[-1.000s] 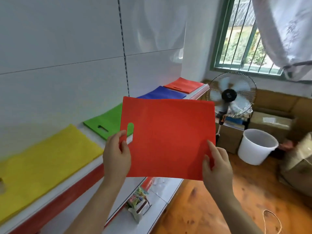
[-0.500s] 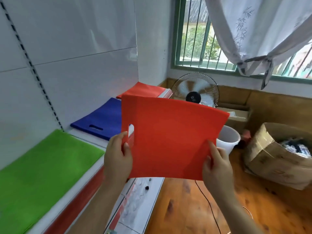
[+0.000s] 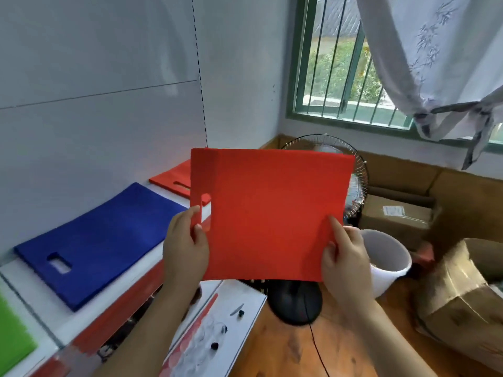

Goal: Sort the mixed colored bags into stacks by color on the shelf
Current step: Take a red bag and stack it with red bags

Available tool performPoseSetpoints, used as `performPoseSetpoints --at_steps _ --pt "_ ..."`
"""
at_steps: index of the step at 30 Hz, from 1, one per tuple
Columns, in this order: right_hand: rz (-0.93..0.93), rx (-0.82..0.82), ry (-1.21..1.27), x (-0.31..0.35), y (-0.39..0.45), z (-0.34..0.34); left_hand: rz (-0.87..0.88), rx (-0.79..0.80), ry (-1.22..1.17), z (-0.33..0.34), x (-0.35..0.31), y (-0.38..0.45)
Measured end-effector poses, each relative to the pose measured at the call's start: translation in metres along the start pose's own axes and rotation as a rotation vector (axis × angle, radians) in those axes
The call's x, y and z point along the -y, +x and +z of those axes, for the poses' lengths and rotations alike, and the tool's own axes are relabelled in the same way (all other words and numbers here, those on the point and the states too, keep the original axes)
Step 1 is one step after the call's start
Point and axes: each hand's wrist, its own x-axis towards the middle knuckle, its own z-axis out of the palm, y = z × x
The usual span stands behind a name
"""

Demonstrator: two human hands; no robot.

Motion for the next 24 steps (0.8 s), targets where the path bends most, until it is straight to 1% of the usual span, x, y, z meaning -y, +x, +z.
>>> performPoseSetpoints --at_steps 7,13,17,24 --pt "-0.073 0.103 0.074 -0.019 0.107 0.076 -0.079 -0.114 0.08 0.045 0.02 0.066" --pt "-0.163 0.175 0.114 -0.019 0.194 0.142 -0.113 -0.194 0.117 0.081 0.046 0.125" --pt "-0.242 0.207 0.142 -0.011 0.243 0.187 -0.165 -0.233 0.161 0.095 0.063 0.155" --pt "-0.342 0.361 0.22 -0.002 0.307 0.272 -0.293 -0.29 0.348 0.103 0.086 0.177"
